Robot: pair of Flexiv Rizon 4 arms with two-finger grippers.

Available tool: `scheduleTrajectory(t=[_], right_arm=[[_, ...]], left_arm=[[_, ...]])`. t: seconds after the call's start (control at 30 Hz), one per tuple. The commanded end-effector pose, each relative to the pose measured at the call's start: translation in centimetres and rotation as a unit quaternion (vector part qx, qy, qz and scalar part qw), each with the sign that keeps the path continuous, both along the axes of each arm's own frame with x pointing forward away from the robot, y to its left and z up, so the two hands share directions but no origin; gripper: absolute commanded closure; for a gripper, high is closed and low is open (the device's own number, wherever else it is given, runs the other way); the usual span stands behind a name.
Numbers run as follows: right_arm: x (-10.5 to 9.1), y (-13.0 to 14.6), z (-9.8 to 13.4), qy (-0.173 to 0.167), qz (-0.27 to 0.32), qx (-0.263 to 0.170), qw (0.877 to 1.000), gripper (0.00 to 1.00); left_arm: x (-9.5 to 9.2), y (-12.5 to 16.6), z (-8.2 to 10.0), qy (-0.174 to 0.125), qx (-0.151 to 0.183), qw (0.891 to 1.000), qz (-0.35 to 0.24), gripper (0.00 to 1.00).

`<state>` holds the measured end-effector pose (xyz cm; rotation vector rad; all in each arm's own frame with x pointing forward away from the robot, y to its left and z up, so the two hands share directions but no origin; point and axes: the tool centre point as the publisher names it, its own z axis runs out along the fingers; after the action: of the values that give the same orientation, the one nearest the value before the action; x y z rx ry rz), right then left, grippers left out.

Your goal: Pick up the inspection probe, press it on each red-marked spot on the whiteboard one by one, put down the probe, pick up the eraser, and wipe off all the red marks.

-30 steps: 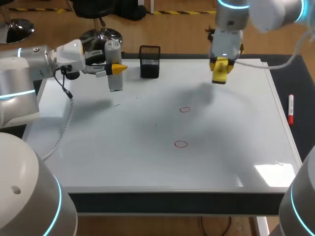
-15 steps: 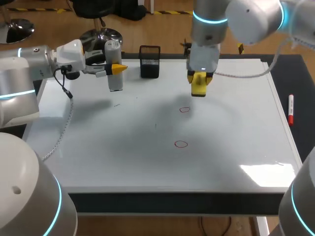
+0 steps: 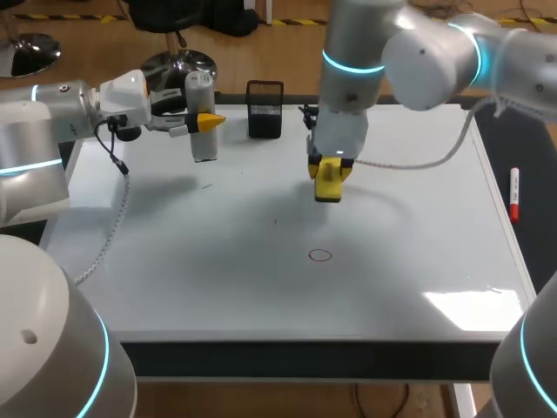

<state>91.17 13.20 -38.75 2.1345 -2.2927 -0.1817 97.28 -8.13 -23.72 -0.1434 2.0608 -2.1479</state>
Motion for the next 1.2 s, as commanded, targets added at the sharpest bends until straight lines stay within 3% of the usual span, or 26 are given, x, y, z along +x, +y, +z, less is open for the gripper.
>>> scheduleTrajectory(t=[0.03,0.67,1.2], right_arm=[[0.1,1.4,-0.7,0.007,0.005,-0.004,1.0,1.0],[-0.7,2.9,-3.5,0.024,0.039,-0.008,0.999,1.0],[-0.6,2.1,-5.7,0.043,0.049,-0.019,0.998,1.0]], left_arm=[[0.0,0.0,0.1,-0.001,0.0,1.0,0.001,1.0],[0.0,0.0,0.1,-0.001,0.0,1.0,0.001,1.0],[0.0,0.0,0.1,-0.001,0.0,1.0,0.001,1.0]])
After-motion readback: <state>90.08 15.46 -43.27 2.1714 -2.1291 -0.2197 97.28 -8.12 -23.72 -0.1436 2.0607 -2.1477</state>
